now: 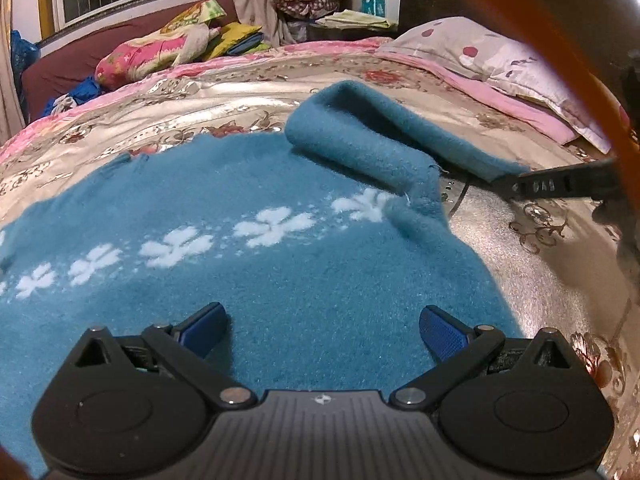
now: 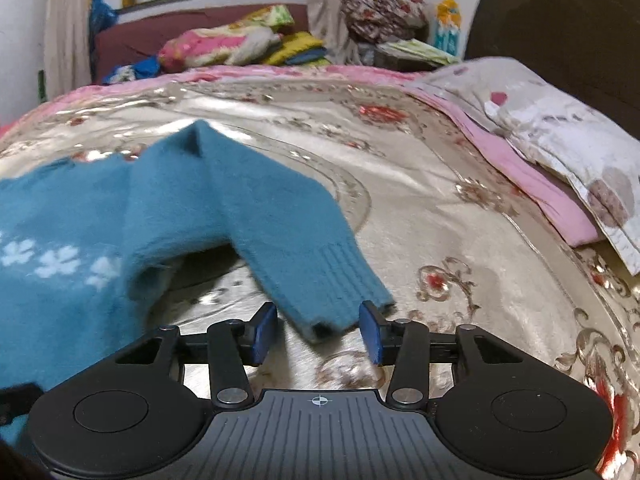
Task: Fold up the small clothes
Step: 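Lift the sleeve cuff with the right tool and fold it across the sweater body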
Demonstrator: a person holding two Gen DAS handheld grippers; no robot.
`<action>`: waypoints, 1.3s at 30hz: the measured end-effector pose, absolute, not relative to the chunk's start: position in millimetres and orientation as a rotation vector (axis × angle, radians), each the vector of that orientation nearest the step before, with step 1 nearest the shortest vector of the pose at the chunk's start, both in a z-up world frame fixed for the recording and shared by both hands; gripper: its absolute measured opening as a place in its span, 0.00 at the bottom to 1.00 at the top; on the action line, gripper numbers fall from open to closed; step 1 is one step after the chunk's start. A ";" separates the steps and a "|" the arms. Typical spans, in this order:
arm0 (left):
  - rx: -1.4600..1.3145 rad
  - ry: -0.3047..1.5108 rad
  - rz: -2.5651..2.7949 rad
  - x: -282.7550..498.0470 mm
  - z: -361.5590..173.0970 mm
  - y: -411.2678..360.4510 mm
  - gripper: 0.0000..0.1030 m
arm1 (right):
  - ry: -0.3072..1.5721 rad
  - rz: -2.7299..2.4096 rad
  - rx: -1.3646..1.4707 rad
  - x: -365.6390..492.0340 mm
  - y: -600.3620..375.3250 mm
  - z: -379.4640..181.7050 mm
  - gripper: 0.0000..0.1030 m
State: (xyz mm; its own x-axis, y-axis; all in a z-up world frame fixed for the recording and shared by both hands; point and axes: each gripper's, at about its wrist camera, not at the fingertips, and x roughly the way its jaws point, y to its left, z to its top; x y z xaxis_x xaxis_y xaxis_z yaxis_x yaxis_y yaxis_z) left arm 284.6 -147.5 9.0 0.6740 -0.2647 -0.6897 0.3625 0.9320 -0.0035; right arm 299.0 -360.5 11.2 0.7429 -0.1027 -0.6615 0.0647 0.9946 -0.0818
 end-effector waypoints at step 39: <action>-0.013 0.672 -0.262 385.8 18.9 -161.2 1.00 | 0.630 0.324 0.897 313.8 -376.3 153.0 0.05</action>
